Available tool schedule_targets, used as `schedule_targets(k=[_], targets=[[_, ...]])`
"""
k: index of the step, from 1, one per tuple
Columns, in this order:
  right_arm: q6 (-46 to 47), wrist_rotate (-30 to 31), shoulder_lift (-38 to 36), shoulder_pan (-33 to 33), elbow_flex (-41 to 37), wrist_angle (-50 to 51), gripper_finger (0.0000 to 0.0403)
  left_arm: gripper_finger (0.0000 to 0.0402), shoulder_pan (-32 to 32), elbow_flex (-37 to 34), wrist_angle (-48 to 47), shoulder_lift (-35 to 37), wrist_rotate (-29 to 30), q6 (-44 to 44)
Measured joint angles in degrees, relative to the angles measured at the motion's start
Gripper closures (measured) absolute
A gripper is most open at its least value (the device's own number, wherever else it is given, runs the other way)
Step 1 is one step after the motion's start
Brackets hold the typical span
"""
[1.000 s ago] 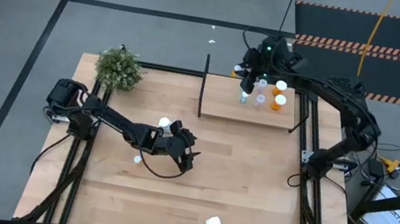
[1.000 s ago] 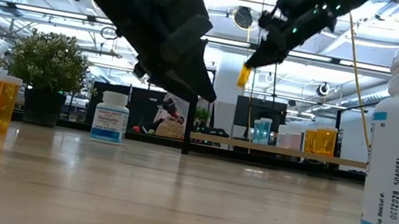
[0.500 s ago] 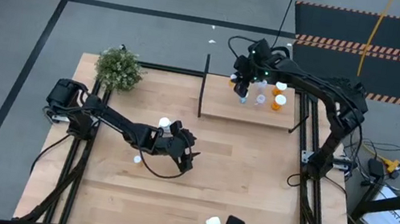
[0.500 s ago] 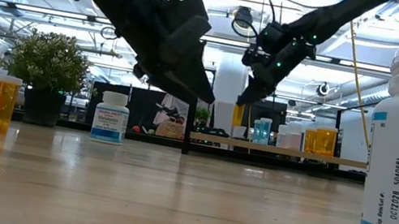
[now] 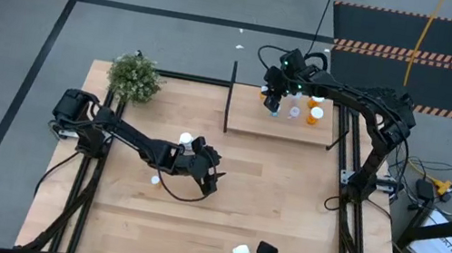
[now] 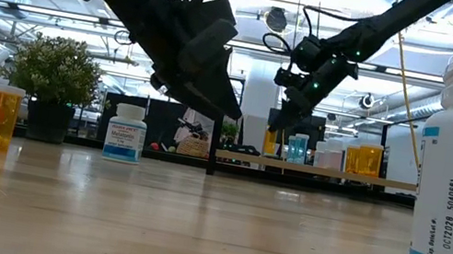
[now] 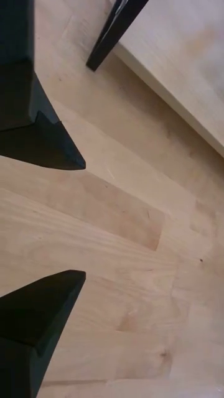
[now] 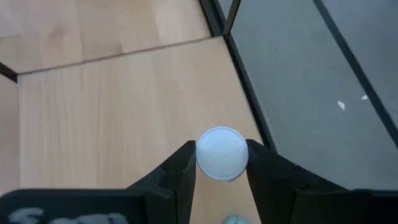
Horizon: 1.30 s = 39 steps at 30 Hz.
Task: Pick and place medicine bottles onto shelf by color
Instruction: Put the right small orange pill bottle on the shelf
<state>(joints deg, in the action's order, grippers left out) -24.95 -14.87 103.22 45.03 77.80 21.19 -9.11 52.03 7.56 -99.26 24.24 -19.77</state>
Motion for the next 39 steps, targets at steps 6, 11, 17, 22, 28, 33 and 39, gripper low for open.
schedule_targets(k=[6,11,17,22,28,33,39], targets=[[0.0,0.0,0.0,0.4,-1.0,-0.2,0.0280,0.0124,0.0,0.0,0.0,0.0,0.0,0.0],[-0.2,-0.1,0.0,0.4,-1.0,-0.2,0.0280,0.0124,0.0,0.0,0.0,0.0,0.0,-0.1],[0.3,-0.2,0.0,0.4,-1.0,-1.6,0.0280,0.0124,0.0,0.0,0.0,0.0,0.0,-0.3],[1.6,-0.2,0.0,0.4,-1.0,-2.9,0.0280,0.0123,0.0,0.0,0.0,0.0,-0.2,-0.4],[3.3,-0.2,0.8,0.4,-1.0,-2.3,0.0280,0.0123,-0.4,0.0,0.0,0.0,-0.2,-0.9],[3.9,-0.1,1.5,0.4,-1.0,-2.5,0.0279,0.0124,-0.5,0.0,0.0,0.0,-0.3,-0.9],[4.1,-0.1,1.5,0.4,-1.0,-2.5,0.0279,0.0123,-0.5,0.0,0.0,0.0,-0.4,-0.3]])
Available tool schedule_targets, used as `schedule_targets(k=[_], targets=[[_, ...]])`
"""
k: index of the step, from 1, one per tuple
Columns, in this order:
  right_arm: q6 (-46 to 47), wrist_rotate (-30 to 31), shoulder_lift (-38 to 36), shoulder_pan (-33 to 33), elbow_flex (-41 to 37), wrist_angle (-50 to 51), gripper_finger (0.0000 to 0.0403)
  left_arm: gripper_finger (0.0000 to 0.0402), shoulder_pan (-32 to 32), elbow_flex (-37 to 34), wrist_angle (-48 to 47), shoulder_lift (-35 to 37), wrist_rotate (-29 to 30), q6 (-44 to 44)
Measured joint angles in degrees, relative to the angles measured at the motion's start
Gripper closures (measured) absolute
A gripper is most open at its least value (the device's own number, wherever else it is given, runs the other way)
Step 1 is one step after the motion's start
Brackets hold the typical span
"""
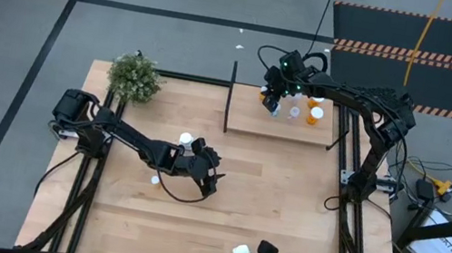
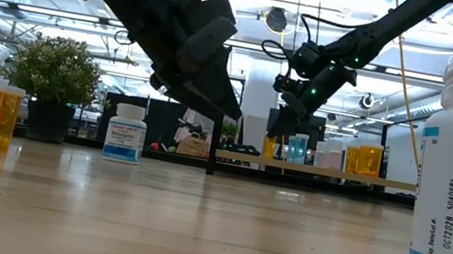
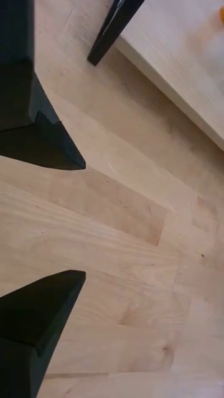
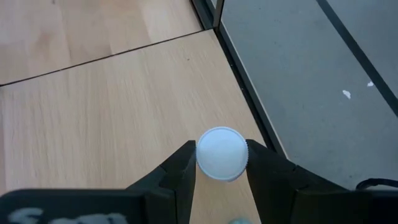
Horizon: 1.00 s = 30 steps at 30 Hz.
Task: Pick and place medicine bottles onto shelf by color
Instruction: Put the right small orange pill bottle on the shelf
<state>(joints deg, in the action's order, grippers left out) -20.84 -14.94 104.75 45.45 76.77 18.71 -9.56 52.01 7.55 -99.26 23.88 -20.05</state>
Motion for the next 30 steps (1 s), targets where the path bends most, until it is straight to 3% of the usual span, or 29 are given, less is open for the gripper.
schedule_targets(k=[23,30], targets=[[0.5,1.6,0.0,0.1,0.0,0.4,0.0278,0.0123,0.0,0.0,0.0,0.0,0.0,0.1],[0.5,1.5,0.0,0.1,0.0,0.7,0.0236,0.0123,0.0,0.0,0.0,0.0,0.0,0.1]])
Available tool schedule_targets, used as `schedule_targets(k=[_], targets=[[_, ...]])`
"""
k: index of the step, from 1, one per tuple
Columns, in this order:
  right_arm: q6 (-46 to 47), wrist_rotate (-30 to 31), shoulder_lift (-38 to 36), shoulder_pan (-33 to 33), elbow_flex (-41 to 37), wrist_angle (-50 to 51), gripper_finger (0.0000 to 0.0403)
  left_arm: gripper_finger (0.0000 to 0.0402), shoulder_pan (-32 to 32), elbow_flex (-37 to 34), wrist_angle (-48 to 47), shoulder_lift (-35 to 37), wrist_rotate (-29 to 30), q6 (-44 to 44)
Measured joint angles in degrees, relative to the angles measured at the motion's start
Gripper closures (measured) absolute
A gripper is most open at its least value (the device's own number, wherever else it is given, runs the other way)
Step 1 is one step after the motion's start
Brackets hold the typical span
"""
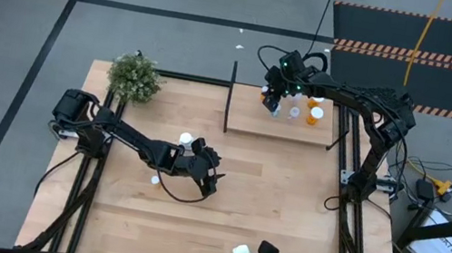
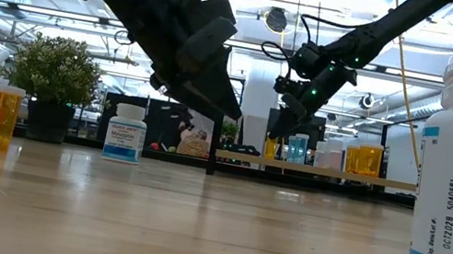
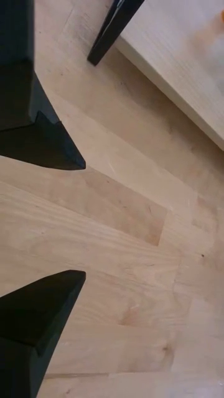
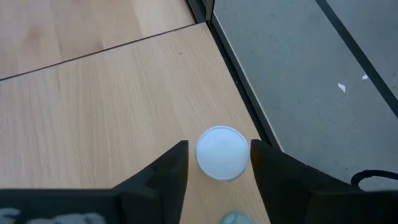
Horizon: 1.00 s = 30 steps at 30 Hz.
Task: Pick and place medicine bottles onto shelf by color
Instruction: Put the right small orange pill bottle on the shelf, then put the small orange pill bottle on the shelf aligned with the other small orange pill bottle
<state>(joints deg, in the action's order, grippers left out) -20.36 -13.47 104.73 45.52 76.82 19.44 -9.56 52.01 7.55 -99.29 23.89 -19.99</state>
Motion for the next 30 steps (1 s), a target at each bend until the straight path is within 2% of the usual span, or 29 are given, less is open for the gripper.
schedule_targets(k=[9,30], targets=[[1.9,0.1,-0.3,0.0,0.0,-0.2,0.0192,0.0124,0.0,0.0,0.0,0.0,0.0,-0.3],[-0.5,3.0,-2.1,-0.2,0.0,-0.4,0.0191,0.0124,0.0,0.0,0.0,0.0,0.0,-0.8]])
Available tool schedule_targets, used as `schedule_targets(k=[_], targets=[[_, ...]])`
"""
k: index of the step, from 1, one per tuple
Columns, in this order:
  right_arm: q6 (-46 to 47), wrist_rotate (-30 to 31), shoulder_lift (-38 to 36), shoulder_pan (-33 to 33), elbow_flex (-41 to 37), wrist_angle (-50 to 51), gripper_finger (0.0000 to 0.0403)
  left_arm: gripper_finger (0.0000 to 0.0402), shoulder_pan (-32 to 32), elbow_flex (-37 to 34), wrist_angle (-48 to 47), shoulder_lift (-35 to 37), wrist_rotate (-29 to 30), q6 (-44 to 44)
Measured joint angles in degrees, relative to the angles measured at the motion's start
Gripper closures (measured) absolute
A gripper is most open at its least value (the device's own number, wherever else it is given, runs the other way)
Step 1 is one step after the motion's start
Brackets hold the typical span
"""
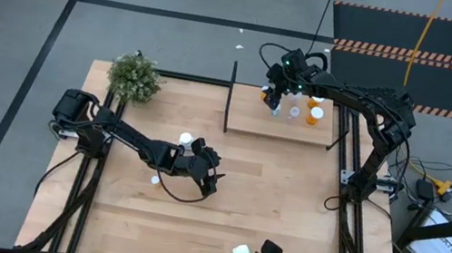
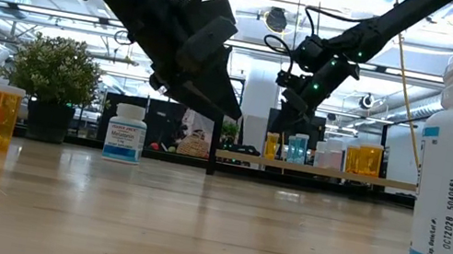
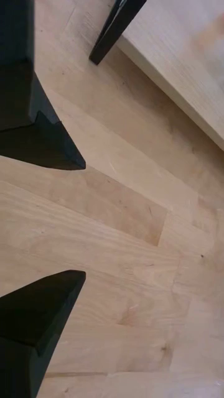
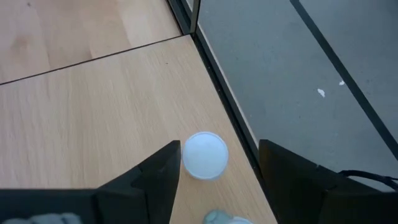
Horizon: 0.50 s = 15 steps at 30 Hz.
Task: Pick and place medicine bottles onto shelf by color
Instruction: Put the small orange pill bottle on the shelf aligned with the other small orange pill bottle
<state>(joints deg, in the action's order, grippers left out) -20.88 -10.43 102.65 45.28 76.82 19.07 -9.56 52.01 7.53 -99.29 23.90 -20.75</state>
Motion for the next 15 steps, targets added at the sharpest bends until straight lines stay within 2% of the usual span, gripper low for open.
schedule_targets(k=[10,15], targets=[[0.6,-0.4,-0.1,0.0,0.0,-0.9,0.0191,0.0123,0.0,0.0,0.0,0.0,0.0,0.0],[2.7,-1.7,-2.9,-0.7,0.0,0.7,0.0191,0.0124,-0.3,0.0,0.0,0.0,0.0,-0.2]])
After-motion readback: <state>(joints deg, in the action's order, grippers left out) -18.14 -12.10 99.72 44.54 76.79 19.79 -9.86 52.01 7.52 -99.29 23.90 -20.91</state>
